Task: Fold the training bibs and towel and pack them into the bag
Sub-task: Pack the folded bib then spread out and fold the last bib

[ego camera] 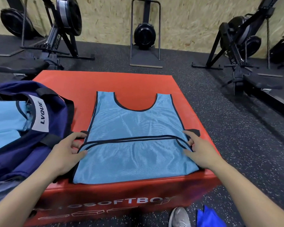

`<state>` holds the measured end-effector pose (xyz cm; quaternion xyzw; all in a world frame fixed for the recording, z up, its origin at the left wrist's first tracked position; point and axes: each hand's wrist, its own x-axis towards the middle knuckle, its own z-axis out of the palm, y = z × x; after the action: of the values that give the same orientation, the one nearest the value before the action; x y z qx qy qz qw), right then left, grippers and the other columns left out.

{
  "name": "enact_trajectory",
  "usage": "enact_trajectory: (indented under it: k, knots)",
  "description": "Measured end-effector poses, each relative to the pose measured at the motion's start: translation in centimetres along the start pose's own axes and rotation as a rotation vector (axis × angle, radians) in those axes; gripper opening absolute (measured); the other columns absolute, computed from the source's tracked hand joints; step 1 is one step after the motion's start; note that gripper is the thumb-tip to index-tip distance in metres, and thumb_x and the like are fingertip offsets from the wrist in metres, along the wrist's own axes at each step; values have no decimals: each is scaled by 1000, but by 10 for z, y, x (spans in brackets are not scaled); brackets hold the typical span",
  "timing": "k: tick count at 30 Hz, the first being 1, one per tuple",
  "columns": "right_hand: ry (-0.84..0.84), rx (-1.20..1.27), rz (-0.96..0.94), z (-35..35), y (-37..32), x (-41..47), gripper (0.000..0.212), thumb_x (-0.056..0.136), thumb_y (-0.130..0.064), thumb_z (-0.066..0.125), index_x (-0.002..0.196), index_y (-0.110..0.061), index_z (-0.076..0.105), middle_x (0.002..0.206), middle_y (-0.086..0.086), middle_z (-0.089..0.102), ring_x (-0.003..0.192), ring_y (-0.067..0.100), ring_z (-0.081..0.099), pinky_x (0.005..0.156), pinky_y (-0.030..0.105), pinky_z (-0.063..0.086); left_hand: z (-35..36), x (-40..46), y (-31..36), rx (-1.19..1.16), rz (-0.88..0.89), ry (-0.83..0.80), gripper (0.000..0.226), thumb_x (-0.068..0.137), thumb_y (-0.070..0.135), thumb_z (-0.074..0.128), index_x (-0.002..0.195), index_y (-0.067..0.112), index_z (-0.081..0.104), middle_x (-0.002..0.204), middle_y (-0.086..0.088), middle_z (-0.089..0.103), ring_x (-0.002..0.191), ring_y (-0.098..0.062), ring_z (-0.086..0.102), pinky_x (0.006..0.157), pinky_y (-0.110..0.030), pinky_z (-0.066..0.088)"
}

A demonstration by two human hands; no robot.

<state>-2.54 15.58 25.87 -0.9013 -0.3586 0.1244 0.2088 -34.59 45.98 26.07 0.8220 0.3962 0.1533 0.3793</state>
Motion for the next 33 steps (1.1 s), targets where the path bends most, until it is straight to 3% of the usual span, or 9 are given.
enact_trajectory:
  k: [4,7,11,14,17,19,22,27,33]
  knots:
    - [73,139,78,-3,3,2,52,92,-12,56,139,-33,48,76,-5,68,70,14,63,77,36,52,-4,1,-2,59,-57,-19,45,77,19,83,113,33,60,65,5,71,61,-13,64,65,-31,46]
    - [80,131,86,-4,3,1,48,93,-10,49,134,-34,53,69,-2,69,71,16,63,74,35,50,-6,0,-1,20,-45,-17,37,81,16,80,109,30,61,64,7,71,52,-10,58,62,-29,46]
    - [66,145,59,-5,-1,0,33,95,-32,61,124,-41,49,63,-4,64,56,8,55,62,33,45,-4,0,0,8,-14,-4,29,87,12,71,109,28,61,66,7,73,57,-20,56,62,-30,45]
    - [29,66,31,-2,-1,-2,48,88,-30,71,127,-43,47,79,-7,64,63,6,58,66,29,47,0,0,-2,26,8,-13,28,88,8,65,108,28,60,63,3,70,56,-21,49,60,-28,42]
    - [115,163,93,-5,-1,1,39,87,-11,62,117,-36,58,96,-3,68,79,11,63,79,32,49,1,-1,-1,24,24,13,30,86,6,66,103,30,60,67,-4,69,61,-25,56,60,-19,41]
    - [127,285,161,-8,-1,2,34,86,-3,58,105,-31,62,101,0,68,91,16,64,80,31,47,2,-2,-1,26,28,22,29,84,5,68,96,30,61,71,-4,67,63,-19,57,60,-14,40]
    - [30,416,218,-8,1,1,30,85,1,62,100,-25,68,105,2,68,101,11,62,77,20,45,3,-3,0,95,39,37,24,82,9,72,85,31,63,74,-2,64,65,-22,57,66,-21,43]
    - [6,524,241,-11,0,1,36,87,5,64,115,-17,68,103,-3,66,100,2,60,73,10,43,4,-6,3,177,16,90,20,78,22,81,79,34,65,74,0,65,69,-18,60,72,-37,49]
    - [11,513,249,-10,2,1,29,83,3,69,100,-20,73,103,3,70,96,6,63,76,14,44,6,-8,6,273,-4,124,17,78,27,80,76,33,64,67,8,63,66,-7,57,59,-28,38]
